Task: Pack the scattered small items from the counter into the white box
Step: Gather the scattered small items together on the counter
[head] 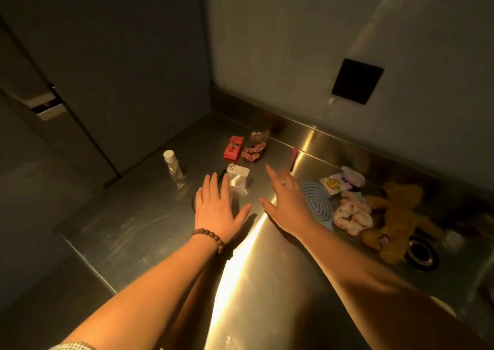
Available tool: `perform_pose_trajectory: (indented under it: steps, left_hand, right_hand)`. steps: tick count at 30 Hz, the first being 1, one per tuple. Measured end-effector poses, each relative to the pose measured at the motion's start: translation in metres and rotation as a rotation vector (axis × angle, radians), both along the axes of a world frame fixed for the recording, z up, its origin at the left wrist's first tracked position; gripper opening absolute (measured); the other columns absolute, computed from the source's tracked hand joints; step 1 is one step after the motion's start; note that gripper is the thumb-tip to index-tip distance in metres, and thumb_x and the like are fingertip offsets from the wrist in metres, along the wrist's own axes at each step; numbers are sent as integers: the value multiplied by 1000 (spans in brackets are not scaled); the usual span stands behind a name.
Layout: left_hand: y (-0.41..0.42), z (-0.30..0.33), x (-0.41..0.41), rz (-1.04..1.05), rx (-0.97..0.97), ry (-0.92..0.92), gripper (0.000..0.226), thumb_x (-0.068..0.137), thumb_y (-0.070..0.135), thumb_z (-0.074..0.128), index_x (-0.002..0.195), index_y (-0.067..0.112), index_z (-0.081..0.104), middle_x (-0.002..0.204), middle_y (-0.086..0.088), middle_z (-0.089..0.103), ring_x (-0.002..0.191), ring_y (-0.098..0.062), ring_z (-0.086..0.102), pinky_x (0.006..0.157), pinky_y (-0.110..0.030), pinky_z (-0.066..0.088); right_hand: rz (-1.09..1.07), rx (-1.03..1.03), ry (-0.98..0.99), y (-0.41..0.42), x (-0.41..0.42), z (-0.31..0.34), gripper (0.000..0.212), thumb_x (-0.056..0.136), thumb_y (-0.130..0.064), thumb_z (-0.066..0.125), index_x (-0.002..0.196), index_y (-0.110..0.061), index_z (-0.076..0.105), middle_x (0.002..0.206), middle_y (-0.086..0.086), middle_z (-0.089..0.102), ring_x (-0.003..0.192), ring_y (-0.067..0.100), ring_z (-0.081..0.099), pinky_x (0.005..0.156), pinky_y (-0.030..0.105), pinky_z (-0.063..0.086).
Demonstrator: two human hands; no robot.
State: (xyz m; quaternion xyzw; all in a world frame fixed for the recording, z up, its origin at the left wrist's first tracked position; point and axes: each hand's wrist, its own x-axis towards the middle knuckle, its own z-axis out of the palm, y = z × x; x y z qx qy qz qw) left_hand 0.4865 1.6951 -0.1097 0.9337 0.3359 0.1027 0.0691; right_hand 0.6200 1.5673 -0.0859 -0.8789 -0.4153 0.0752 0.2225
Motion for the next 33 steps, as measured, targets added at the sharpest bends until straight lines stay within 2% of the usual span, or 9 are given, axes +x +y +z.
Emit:
perform_pose_trajectory:
  steps: [4,7,11,14,18,22,26,29,33]
  left_hand:
    - [37,-18,-25,115,-81,78,106,68,88,9,148,21,-11,156,-10,-13,142,-28,-15,115,-48,-2]
    - [44,-33,-28,121,-174,115,110,65,92,12,147,23,-15,155,-9,-16,141,-26,-18,115,-47,-5]
    - [43,-41,-19,82,-167,113,105,70,87,16,148,21,-9,157,-5,-4,143,-23,-9,114,-42,-8]
    - [40,-38,-8,-6,-193,71,96,80,75,31,148,19,-7,157,-4,-1,144,-20,-4,114,-36,-6]
    - [29,-30,12,-119,-269,17,78,91,46,42,149,15,1,157,-6,4,144,-19,-1,112,-29,-7]
    - [11,-22,31,-203,-380,-41,71,89,19,48,148,13,10,157,-8,8,143,-17,4,109,-23,-7]
    - [-15,-13,53,-286,-422,-85,66,89,11,47,148,11,17,156,-7,13,143,-20,7,108,-21,-3]
    - [-38,-1,73,-371,-430,-145,59,92,10,45,147,11,23,155,-6,18,142,-19,12,106,-17,0]
    - [-75,30,109,-519,-396,-276,51,91,11,48,140,12,37,146,-8,33,134,-20,27,109,-23,14]
  right_hand:
    - [97,16,92,45,0,-5,92,86,-42,63,146,-46,-6,159,3,9,144,30,18,110,51,35]
    - [112,41,135,72,4,-11,95,85,-34,67,146,-46,-4,158,0,12,139,30,31,103,49,44]
    - [93,77,152,91,8,-26,73,90,-22,60,147,-38,18,150,-2,30,128,28,47,98,42,47]
    - [49,87,146,91,11,-32,55,95,-16,50,143,-36,32,143,-1,40,122,27,51,95,43,50]
    - [16,97,123,76,14,-35,52,96,-16,50,142,-33,36,137,-2,46,117,24,54,93,40,51]
    - [-16,132,132,43,23,-37,51,95,-15,52,142,-30,39,138,-2,47,119,20,54,95,35,50]
    - [-113,190,128,0,33,-34,48,95,-16,52,139,-33,41,136,-3,48,118,19,55,88,32,52]
    - [-192,231,75,-34,44,-21,47,95,-18,51,138,-35,42,133,-5,50,116,14,53,85,23,47]
    - [-316,310,38,-87,62,10,45,95,-14,51,137,-29,45,135,-3,51,120,12,50,96,26,45]
